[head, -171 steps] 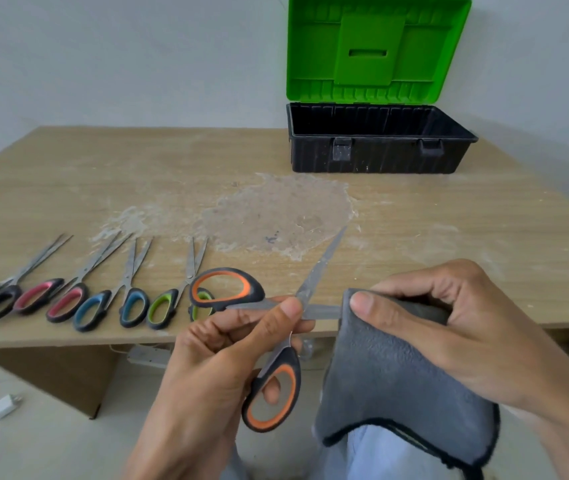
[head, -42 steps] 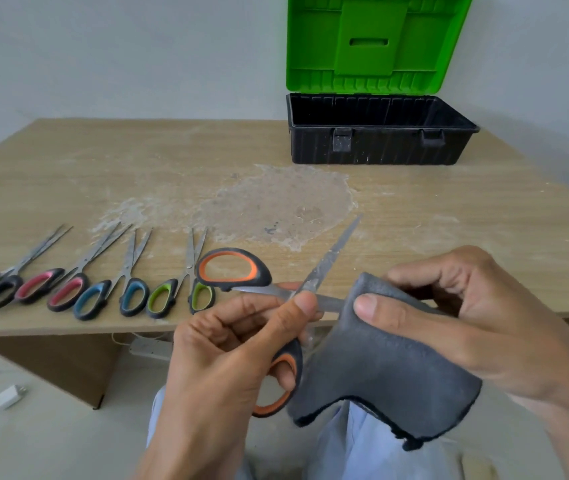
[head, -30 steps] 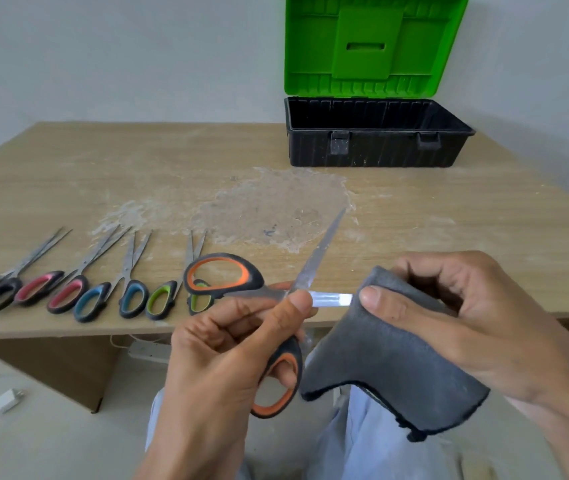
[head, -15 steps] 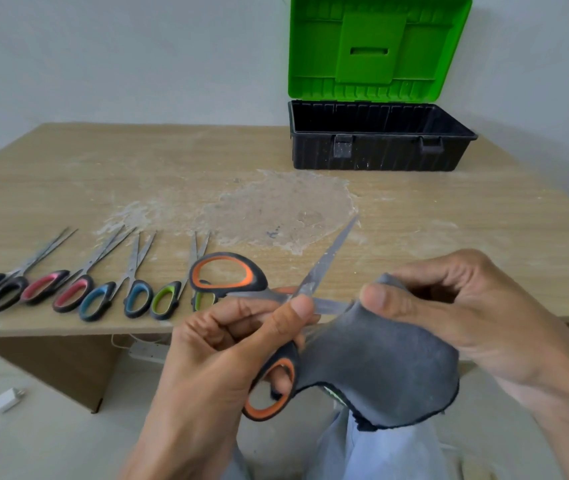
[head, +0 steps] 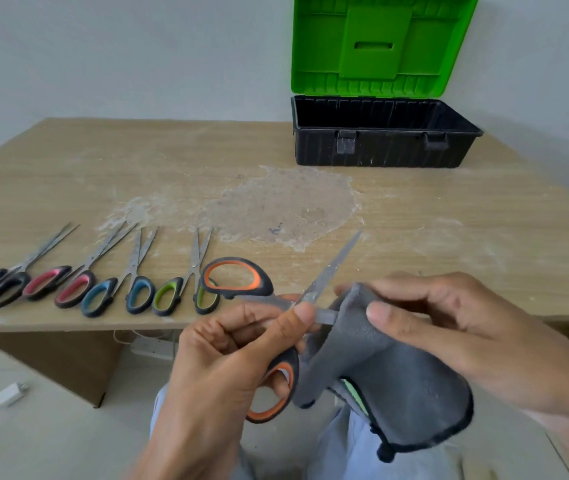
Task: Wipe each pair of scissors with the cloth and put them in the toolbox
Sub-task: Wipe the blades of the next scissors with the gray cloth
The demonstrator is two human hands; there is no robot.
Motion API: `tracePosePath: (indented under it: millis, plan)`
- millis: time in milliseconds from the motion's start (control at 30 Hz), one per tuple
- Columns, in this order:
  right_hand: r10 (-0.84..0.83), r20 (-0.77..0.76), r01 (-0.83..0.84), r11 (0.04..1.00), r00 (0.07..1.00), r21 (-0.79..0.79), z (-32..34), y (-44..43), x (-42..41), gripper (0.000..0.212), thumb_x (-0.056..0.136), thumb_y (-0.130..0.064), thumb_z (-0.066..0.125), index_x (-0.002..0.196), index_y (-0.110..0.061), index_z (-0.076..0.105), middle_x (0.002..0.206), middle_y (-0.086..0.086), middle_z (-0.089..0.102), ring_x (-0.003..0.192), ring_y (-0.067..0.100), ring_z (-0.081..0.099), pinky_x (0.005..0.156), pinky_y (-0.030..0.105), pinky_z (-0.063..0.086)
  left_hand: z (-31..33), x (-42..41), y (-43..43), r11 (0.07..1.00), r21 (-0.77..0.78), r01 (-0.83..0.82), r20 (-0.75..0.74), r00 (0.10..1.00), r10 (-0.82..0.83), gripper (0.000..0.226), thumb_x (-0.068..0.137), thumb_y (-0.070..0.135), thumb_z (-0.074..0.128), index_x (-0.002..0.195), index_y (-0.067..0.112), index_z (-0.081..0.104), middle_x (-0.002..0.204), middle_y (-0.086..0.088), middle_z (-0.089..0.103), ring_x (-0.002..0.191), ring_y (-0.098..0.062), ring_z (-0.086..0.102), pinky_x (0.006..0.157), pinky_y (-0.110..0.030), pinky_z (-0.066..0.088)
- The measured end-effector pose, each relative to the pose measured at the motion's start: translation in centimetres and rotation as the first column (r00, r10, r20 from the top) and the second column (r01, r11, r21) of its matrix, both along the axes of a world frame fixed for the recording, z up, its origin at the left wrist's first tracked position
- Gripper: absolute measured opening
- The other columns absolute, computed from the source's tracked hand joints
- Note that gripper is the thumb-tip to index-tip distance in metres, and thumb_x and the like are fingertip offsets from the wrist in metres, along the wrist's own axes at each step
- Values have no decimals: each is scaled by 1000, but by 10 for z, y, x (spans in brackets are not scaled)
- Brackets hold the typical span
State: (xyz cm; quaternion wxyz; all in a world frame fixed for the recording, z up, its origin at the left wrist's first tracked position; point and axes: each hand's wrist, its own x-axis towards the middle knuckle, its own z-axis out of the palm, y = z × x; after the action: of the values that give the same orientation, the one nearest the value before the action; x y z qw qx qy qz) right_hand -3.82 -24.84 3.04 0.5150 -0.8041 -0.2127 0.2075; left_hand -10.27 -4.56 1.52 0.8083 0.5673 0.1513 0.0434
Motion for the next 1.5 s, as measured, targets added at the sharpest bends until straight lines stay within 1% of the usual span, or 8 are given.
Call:
tracePosePath:
  millis: [200, 367, 500, 633, 733, 867, 1100, 1500]
  plan:
    - [-161, 159, 140, 981, 974, 137, 2, -1, -4, 25, 70, -35, 84, 96, -34, 87, 95, -1, 83, 93, 23, 79, 95, 53, 60, -3, 2, 0, 997, 72, -2, 29, 1000, 0, 26, 53, 25, 83, 65, 3, 76, 62, -19, 69, 59, -28, 49, 49, -24, 41]
    - [-114, 177, 93, 989, 978, 119, -8, 15, -7, 23, 83, -42, 79, 106, -38, 84, 98, -9, 82, 95, 11, 78, 85, 32, 61, -2, 3, -1, 999, 23, -28, 17, 999, 28, 20, 57, 20, 82, 63, 3, 74, 63, -19, 68, 57, -26, 52, 45, -21, 40]
    - [-118, 159, 112, 993, 980, 42, -18, 7, -2, 66, 82, -70, 71, 89, -5, 81, 73, 28, 67, 66, 46, 62, 58, 47, 45, -2, 2, 0, 999, 9, -35, -16, 999, 35, 21, 56, 19, 83, 66, 2, 75, 64, -17, 70, 55, -23, 52, 41, -20, 39]
    - [-136, 97, 130, 989, 986, 63, -16, -1, -2, 51, 80, -71, 70, 101, -26, 86, 96, 49, 62, 84, 65, 61, 69, 57, 52, -3, 2, 2, 999, -6, -34, -45, 998, 34, 20, 57, 18, 83, 66, 2, 76, 67, -19, 70, 44, -16, 48, 37, -17, 36]
    - [-123, 151, 118, 992, 981, 40, -18, -1, 1, 74, 81, -68, 73, 83, 6, 74, 74, 37, 61, 58, 43, 60, 57, 42, 37, -3, 3, -1, 1000, 13, -16, -22, 1000, 17, 20, 56, 20, 83, 65, 4, 76, 65, -17, 70, 52, -22, 52, 43, -20, 40]
    - [-100, 217, 86, 994, 971, 72, -10, 10, -3, 45, 86, -51, 75, 67, -11, 75, 53, 8, 52, 48, 19, 44, 49, 23, 32, 1, 4, -5, 1000, -14, -2, -16, 1000, 2, 15, 62, 16, 80, 57, 5, 71, 57, -12, 64, 44, -16, 48, 38, -18, 37]
    - [-110, 227, 112, 994, 968, 4, -2, -4, 4, 69, 82, -64, 70, 72, 4, 71, 62, 28, 50, 50, 37, 43, 51, 38, 30, 4, 3, -2, 994, -101, -43, -85, 996, 34, 19, 64, 14, 77, 71, -3, 75, 53, -9, 62, 34, -10, 41, 33, -14, 34]
    - [-156, 167, 146, 987, 974, 71, -2, -8, 5, 66, 80, -60, 76, 72, 6, 70, 63, 30, 48, 53, 41, 42, 53, 44, 28, 12, 0, 6, 991, -123, -58, -62, 997, 51, 33, 64, 15, 75, 79, -13, 70, 44, -2, 57, 31, -10, 38, 30, -11, 30]
